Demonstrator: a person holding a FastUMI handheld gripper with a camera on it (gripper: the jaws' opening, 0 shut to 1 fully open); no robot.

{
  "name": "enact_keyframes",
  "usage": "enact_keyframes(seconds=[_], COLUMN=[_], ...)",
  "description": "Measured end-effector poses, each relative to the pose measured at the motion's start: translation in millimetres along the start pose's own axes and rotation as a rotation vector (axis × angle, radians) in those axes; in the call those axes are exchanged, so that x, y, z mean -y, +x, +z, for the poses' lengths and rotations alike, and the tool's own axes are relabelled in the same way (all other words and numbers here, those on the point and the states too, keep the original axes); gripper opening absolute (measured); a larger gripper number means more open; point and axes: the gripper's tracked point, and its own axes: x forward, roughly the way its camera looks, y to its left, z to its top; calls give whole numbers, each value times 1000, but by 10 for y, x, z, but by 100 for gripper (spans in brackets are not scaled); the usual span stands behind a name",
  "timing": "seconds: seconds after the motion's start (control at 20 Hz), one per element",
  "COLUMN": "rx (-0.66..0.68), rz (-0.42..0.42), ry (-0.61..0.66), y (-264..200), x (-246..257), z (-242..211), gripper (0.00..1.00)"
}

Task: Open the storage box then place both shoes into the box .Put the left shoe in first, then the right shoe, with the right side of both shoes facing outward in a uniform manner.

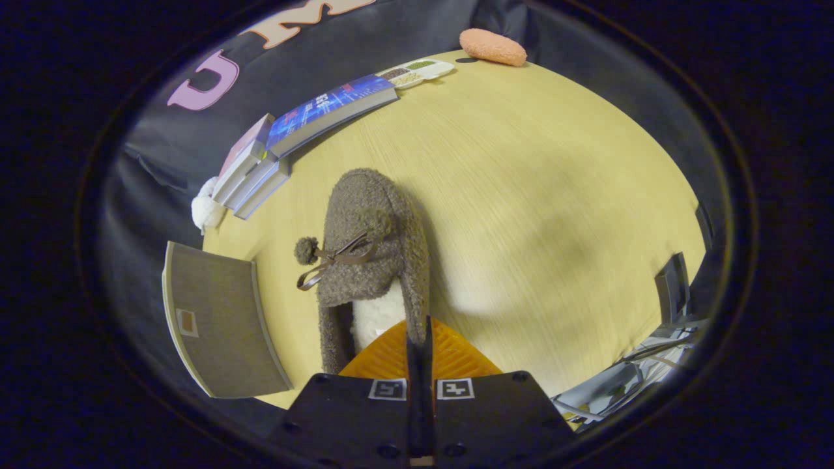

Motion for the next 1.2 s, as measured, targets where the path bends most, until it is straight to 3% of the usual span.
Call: enact_keyframes(seconds=[0.3,0.65,0.95,1.2], rx=[21,65,50,-42], rz=[101,292,431,457], ry=[-2,-62,-168,-216], y=[-317,-936,-1407,-1352], x=[-486,-1590,-2541,-2953], z=[80,209,-49,-529], gripper=[3,3,3,3])
